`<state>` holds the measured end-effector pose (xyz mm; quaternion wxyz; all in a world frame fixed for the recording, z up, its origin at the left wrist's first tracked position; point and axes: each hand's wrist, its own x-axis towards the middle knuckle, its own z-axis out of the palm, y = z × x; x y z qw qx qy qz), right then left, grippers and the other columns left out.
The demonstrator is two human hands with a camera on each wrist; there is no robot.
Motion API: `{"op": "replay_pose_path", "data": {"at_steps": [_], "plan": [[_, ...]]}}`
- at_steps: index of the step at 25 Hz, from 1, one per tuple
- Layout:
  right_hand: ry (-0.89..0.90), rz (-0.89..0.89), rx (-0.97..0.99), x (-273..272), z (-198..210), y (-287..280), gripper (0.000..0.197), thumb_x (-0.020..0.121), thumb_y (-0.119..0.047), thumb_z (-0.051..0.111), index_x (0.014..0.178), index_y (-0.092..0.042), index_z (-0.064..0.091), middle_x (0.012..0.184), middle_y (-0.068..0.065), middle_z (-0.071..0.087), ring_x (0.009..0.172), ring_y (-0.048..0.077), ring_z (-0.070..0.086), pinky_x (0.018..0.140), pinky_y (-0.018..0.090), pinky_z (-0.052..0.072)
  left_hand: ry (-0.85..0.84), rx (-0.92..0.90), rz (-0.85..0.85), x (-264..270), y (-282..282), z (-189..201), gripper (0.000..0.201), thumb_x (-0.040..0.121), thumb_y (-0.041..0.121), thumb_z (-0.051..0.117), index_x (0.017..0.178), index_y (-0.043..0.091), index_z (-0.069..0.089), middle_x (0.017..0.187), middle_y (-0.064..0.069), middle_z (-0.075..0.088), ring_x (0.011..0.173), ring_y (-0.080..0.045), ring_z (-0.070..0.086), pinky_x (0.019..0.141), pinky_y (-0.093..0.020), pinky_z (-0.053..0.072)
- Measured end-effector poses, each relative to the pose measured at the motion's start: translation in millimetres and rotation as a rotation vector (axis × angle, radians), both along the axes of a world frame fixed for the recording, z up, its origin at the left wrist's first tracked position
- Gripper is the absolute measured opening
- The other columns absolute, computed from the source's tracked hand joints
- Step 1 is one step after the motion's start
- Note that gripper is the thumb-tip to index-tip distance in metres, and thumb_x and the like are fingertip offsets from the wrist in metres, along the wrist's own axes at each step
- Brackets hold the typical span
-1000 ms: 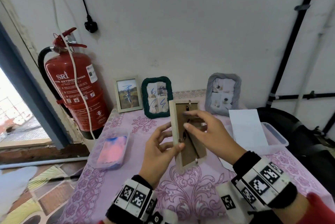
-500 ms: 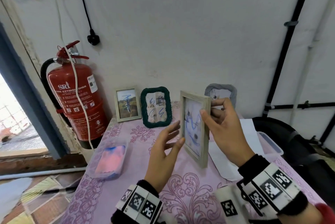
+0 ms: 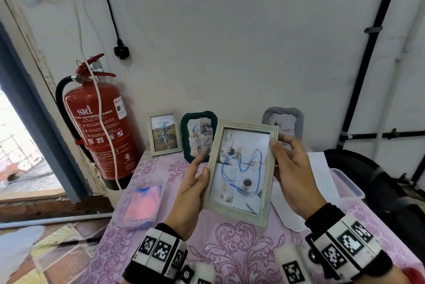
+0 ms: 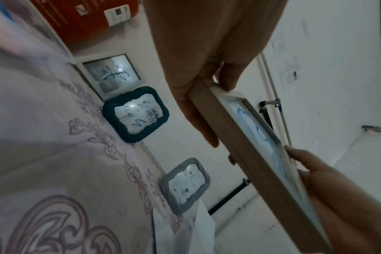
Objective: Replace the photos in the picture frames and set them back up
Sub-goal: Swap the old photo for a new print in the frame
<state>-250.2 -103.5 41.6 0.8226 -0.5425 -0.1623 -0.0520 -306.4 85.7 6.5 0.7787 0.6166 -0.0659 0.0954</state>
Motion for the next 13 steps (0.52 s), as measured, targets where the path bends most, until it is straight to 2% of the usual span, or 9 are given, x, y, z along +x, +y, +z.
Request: {"op": "replay_pose_path", "data": {"at_steps": [2, 4, 6, 9, 11, 13], "plan": [[0.016, 0.001, -0.012, 1.3, -6.4, 2.0, 0.022, 0.095, -0.022, 0.048, 0.116, -0.014, 0.051, 0.089, 0.003, 0.073, 0.073, 0.009, 0.069, 0.058, 0.021, 0.055, 0.013, -0.032, 0.005, 0.1, 0.7, -4.6, 0.038, 0.096, 0.023, 0.039, 0.131, 0.037, 0.047, 0.119, 0.007, 0.067, 0.103, -0.01, 0.066, 0.07, -0.025, 0.057], [0.029, 0.017, -0.08, 1.9, -15.6, 3.1, 0.024, 0.094, -0.021, 0.05, 0.118, -0.022, 0.05, 0.093, -0.003, 0.073, 0.079, 0.006, 0.069, 0.062, 0.018, 0.055, 0.01, -0.045, 0.04, -0.1, 0.4, -10.8, 0.037, 0.097, 0.021, 0.039, 0.131, 0.034, 0.048, 0.118, 0.005, 0.067, 0.102, -0.01, 0.066, 0.068, -0.023, 0.056], [0.03, 0.046, -0.205, -0.5, -29.2, 4.4, 0.039, 0.092, -0.017, 0.056, 0.124, -0.034, 0.043, 0.098, -0.009, 0.071, 0.086, 0.004, 0.068, 0.066, 0.016, 0.054, 0.004, -0.049, 0.085, -0.4, -0.4, -17.3, 0.037, 0.097, 0.021, 0.04, 0.131, 0.033, 0.047, 0.116, 0.005, 0.068, 0.102, -0.012, 0.067, 0.07, -0.024, 0.056], [0.031, 0.086, -0.356, -7.6, -53.7, 6.6, 0.061, 0.088, -0.007, 0.06, 0.128, -0.045, 0.033, 0.11, -0.005, 0.062, 0.09, 0.004, 0.065, 0.072, 0.019, 0.055, 0.019, -0.037, 0.153, 0.1, -3.4, -29.8, 0.037, 0.098, 0.02, 0.038, 0.132, 0.033, 0.044, 0.112, 0.003, 0.069, 0.1, -0.012, 0.066, 0.074, -0.026, 0.056], [0.045, 0.099, -0.401, -9.3, -67.2, 6.9, 0.066, 0.087, -0.003, 0.059, 0.132, -0.044, 0.032, 0.113, -0.004, 0.059, 0.095, 0.013, 0.063, 0.079, 0.028, 0.056, 0.063, -0.041, 0.186, -0.2, -5.3, -41.5, 0.038, 0.098, 0.019, 0.038, 0.134, 0.031, 0.042, 0.118, -0.001, 0.066, 0.105, -0.016, 0.063, 0.08, -0.03, 0.055], [0.096, 0.107, -0.431, -6.4, -77.8, 6.0, 0.067, 0.086, -0.001, 0.059, 0.136, -0.037, 0.034, 0.113, -0.001, 0.06, 0.092, 0.015, 0.062, 0.078, 0.028, 0.056, 0.135, -0.046, 0.194, -1.2, -4.4, -53.9, 0.039, 0.098, 0.018, 0.039, 0.137, 0.026, 0.041, 0.121, -0.005, 0.063, 0.107, -0.02, 0.061, 0.084, -0.032, 0.054]]}}
